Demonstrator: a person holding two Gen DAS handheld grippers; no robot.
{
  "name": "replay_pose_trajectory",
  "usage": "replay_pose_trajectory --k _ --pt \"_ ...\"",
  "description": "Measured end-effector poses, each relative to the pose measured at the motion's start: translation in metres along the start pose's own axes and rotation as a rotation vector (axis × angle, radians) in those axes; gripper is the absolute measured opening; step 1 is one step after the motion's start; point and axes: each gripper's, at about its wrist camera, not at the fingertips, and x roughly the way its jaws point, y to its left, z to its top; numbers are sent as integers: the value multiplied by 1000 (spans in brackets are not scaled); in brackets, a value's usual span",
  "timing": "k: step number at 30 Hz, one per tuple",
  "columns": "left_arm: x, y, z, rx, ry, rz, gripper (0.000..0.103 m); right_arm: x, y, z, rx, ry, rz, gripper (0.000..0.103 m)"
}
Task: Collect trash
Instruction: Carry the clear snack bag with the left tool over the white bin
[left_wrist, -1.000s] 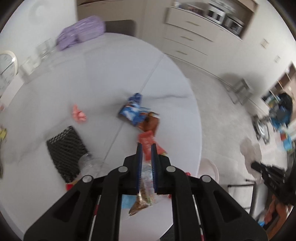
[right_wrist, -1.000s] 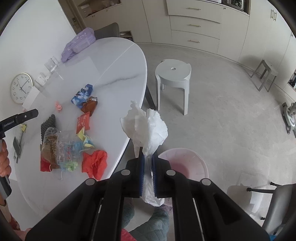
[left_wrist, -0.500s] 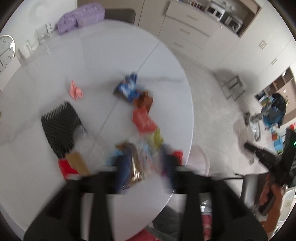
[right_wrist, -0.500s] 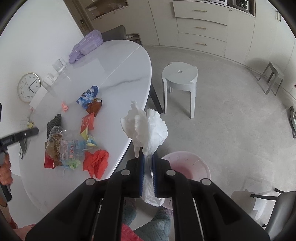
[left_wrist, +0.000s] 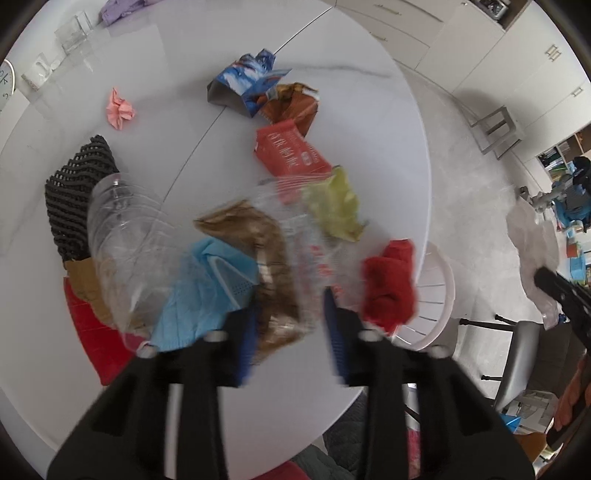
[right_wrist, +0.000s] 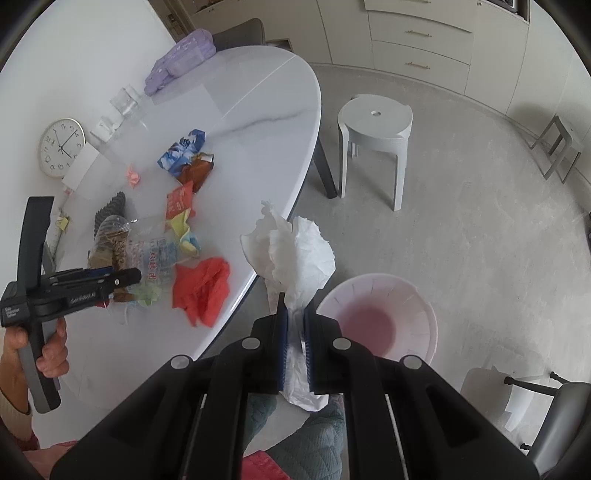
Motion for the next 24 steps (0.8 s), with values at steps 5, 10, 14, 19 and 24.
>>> replay_pose_trajectory --k 5,10,14,19,24 --pt "-3 7 7 -36 -14 -22 10 2 -5 -2 9 7 1 10" --pt "-21 20 11 -67 -55 -37 7 3 -5 -1 10 2 6 10" --pt "-45 37 15 -115 -102 -59 7 0 -1 4 3 -16 12 10" --pt "-91 43 16 -92 -207 -33 7 -11 4 11 -5 -51 12 9" --pt "-123 41 19 -90 -283 -59 7 -27 0 15 10 -87 -3 10"
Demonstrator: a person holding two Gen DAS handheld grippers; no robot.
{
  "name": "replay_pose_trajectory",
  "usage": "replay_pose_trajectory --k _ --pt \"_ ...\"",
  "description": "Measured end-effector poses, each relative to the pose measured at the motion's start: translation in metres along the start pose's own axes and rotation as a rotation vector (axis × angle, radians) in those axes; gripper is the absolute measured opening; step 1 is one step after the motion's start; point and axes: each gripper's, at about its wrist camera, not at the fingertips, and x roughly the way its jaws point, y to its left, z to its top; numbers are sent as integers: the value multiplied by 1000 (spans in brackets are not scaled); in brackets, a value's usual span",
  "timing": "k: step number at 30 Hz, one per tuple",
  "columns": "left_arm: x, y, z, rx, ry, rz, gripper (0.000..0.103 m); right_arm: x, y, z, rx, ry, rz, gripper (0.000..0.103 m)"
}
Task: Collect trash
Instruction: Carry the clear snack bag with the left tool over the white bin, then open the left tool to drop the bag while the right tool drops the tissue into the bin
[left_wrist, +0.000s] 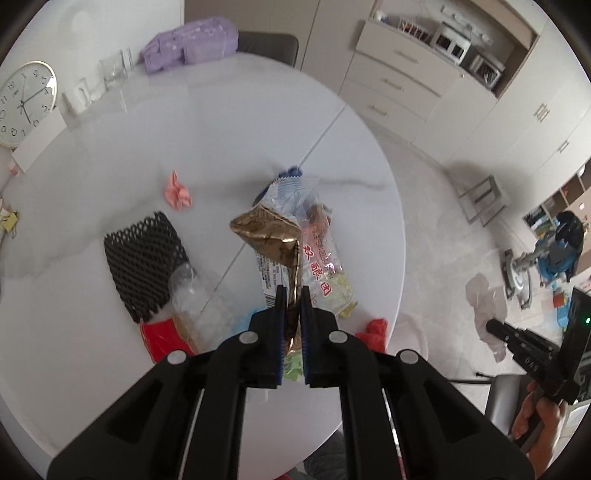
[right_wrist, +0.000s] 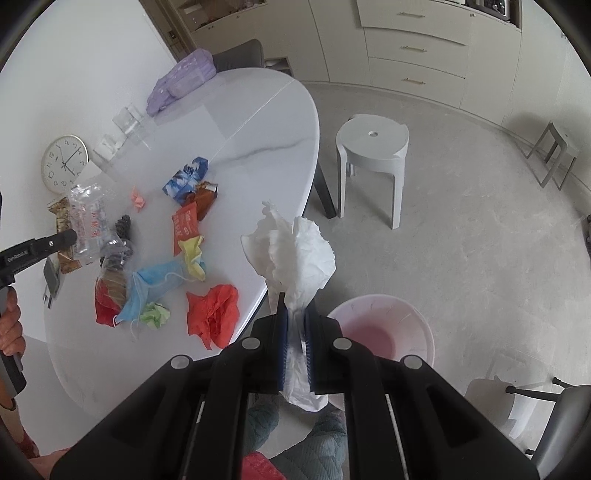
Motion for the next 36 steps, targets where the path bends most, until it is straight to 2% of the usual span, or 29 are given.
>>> replay_pose_trajectory --k 4,7,9,11,13,18,22,24,26,27,30,34,36 --pt "-7 -19 2 62 -8 -5 7 -16 -5 0 7 -36 -17 9" --pt "-9 -58 -15 156 34 -78 7 -29 -20 -7 29 -50 -58 9" --pt "2 -97 -33 230 92 -155 7 -37 -32 -14 48 -48 -88 10" --pt "26 -143 -57 310 165 -222 7 -43 -47 -22 66 -39 -116 10" --pt "52 -176 -77 369 226 -253 7 -45 -63 -32 84 -20 -144 10" --pt "126 -229 -118 419 387 -237 7 -43 -102 -59 127 41 -170 10" --pt "160 -251 -132 392 478 -231 8 -34 -123 -75 137 87 -150 10" --pt "165 -257 -132 372 488 -219 16 -31 -129 -79 128 102 -142 10" --pt "161 -261 -129 355 462 -182 57 -28 -133 -80 116 111 -132 11" --pt "158 -259 -128 353 436 -163 61 -26 -135 -80 110 116 -124 11" --pt "143 -267 -122 378 377 -129 64 -23 -136 -78 90 124 -107 11" --pt "112 -263 -109 341 299 -101 76 -15 -139 -74 60 135 -88 12" --pt "98 -262 -102 330 259 -90 78 -8 -140 -73 43 149 -82 12"
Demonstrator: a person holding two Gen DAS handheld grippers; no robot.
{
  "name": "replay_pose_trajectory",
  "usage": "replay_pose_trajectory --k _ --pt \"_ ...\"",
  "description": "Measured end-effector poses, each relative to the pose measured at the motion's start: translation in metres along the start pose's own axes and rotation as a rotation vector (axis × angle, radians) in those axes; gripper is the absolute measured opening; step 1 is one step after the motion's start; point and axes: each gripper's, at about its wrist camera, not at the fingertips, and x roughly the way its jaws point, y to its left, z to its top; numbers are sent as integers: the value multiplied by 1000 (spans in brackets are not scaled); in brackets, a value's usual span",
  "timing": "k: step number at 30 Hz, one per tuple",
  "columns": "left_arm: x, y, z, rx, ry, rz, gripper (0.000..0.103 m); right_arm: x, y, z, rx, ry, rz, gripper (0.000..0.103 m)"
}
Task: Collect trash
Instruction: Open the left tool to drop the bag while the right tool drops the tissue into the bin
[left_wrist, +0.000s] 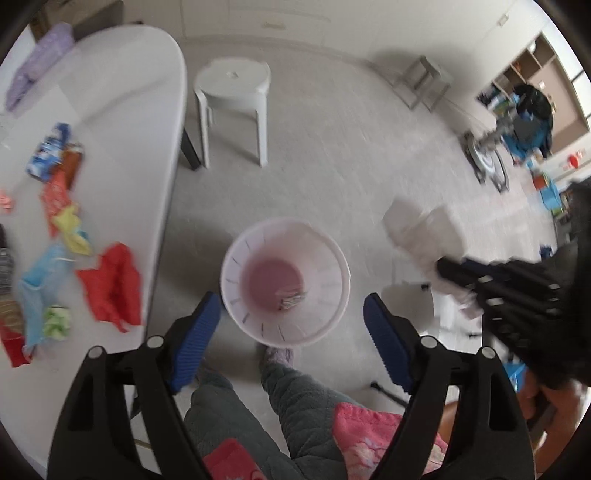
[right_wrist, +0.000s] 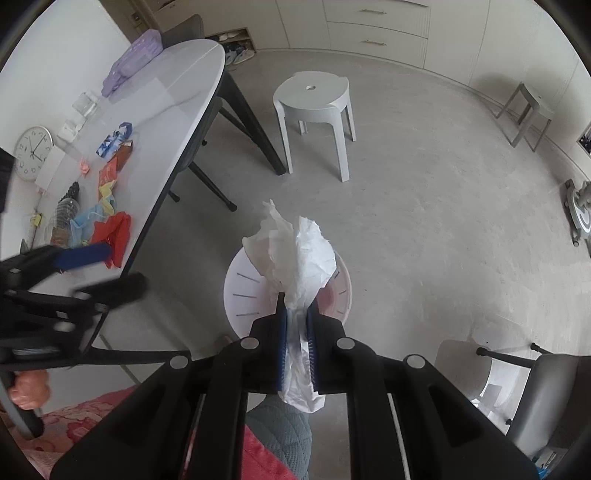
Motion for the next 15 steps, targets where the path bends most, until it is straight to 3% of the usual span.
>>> replay_pose_trajectory --k 6,8,9,10,12,15 --pt "-46 12 3 -63 -110 57 89 31 16 7 -79 57 31 18" --pt "-54 19 1 -94 -130 71 91 46 26 5 -110 97 45 36" --pt "-57 22 1 -107 -136 76 91 54 30 4 -127 120 53 67" --pt "-60 25 0 -119 -141 79 91 61 35 2 -144 138 41 89" --pt "-65 31 -3 -143 -149 92 91 67 43 1 -179 138 -20 97" --pt "-71 39 -7 -172 -155 98 92 66 52 4 -198 128 -57 97"
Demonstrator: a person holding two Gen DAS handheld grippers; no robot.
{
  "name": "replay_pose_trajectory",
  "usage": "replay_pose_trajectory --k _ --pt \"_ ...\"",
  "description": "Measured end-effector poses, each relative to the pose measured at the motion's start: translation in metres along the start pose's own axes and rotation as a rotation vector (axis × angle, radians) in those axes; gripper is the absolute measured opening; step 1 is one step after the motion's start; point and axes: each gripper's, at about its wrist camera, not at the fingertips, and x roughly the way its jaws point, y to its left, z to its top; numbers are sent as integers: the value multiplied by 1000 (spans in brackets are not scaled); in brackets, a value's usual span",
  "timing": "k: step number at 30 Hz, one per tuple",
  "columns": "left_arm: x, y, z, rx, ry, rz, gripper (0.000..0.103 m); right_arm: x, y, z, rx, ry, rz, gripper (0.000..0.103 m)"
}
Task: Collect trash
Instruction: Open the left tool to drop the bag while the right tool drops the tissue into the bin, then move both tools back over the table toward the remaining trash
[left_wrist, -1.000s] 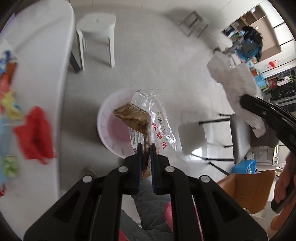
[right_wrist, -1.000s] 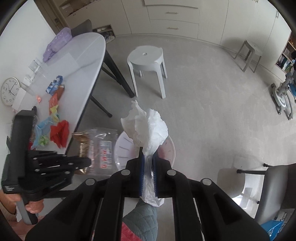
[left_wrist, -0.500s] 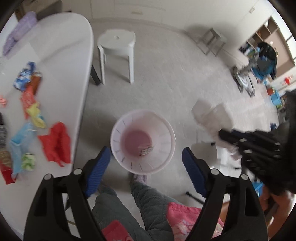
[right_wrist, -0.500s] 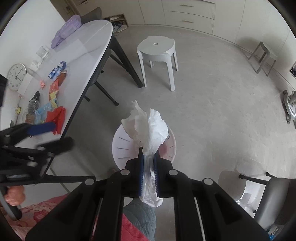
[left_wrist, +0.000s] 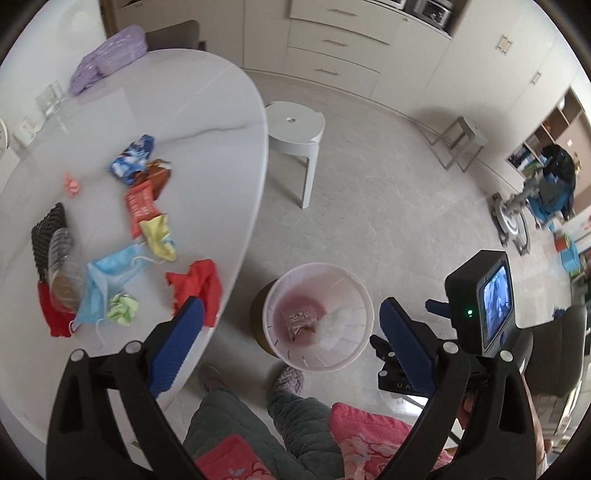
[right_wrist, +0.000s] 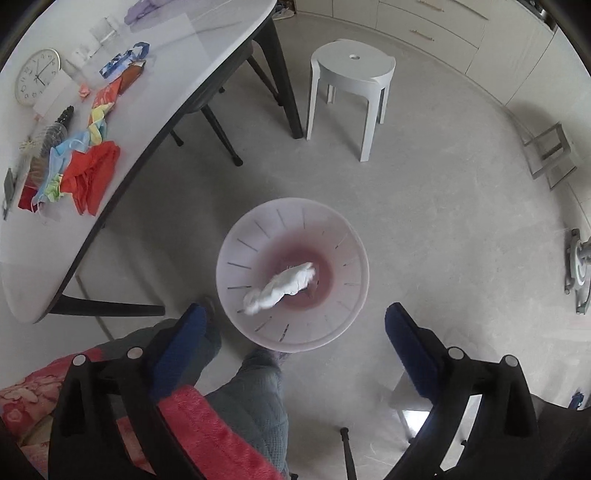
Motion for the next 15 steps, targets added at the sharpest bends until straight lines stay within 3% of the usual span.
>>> replay_pose_trajectory --k 9,15 --pt "-13 45 -1 -22 1 -33 92 -50 17 34 70 -124 5 100" --pt "-30 92 5 -43 -47 12 92 -84 45 63 101 -226 23 101"
